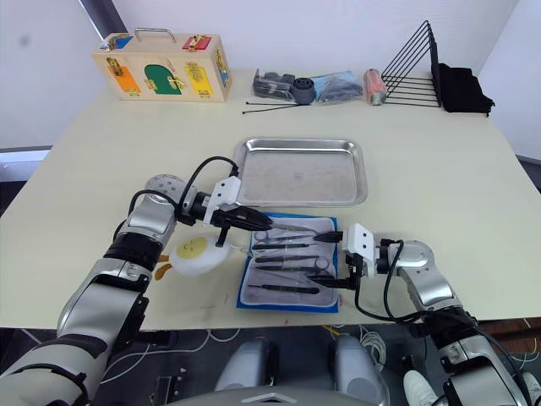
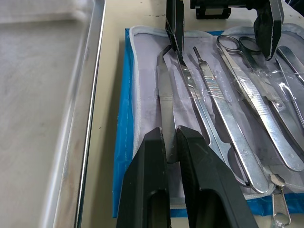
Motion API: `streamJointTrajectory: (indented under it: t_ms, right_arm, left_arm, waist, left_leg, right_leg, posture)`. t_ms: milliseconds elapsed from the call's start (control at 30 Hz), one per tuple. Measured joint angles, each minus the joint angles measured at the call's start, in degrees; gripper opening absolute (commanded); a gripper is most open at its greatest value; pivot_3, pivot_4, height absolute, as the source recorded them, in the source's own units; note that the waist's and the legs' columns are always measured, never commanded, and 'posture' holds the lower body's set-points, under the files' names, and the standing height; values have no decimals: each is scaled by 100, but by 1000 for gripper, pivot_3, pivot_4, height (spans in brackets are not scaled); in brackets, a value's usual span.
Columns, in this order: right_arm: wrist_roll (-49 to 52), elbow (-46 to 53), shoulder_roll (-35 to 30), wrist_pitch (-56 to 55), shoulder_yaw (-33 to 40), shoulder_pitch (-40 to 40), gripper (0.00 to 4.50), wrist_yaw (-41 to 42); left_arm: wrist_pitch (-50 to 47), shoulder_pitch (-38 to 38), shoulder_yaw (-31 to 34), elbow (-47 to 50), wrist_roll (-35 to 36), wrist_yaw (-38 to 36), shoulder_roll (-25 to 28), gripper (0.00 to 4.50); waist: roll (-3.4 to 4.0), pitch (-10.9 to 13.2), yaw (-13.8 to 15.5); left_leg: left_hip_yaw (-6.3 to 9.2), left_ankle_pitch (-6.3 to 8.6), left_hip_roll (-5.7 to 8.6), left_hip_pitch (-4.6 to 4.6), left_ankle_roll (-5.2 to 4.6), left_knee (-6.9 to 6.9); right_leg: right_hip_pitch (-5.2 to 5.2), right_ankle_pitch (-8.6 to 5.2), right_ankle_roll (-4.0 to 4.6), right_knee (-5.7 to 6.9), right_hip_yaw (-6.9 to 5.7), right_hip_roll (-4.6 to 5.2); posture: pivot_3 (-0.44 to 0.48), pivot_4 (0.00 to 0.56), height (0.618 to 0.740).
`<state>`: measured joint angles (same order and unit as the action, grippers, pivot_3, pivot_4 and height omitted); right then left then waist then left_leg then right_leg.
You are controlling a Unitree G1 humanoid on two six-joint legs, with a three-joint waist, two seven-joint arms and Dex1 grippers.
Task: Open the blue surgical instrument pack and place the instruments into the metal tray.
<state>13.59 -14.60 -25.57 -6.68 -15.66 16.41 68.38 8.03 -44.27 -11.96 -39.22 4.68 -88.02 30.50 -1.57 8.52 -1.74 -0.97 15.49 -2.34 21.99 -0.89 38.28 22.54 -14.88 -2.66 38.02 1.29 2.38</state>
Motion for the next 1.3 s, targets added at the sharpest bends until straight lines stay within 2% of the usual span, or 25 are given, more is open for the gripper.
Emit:
streamJointTrajectory:
  t_ms: [467, 1300]
  right_arm:
    - [0, 3, 0, 15, -1, -2, 4500, -4]
    - [-3, -6, 22, 14, -5, 2, 4500, -7]
  left_arm:
    - [-412, 154, 3, 399, 4, 51, 350, 67]
    - [-2110, 412, -8, 2008, 32, 75, 1218, 67]
  waist:
    - [0, 0, -1]
    - [0, 0, -11]
  left_leg:
    - [1, 0, 0, 0, 0, 0]
    - [1, 0, -2, -1, 0, -2]
  right_leg:
    - [0, 0, 0, 0, 0, 0]
    - [0, -1, 1, 0, 0, 0]
  posture:
    - [0, 150, 740]
    - [0, 150, 740]
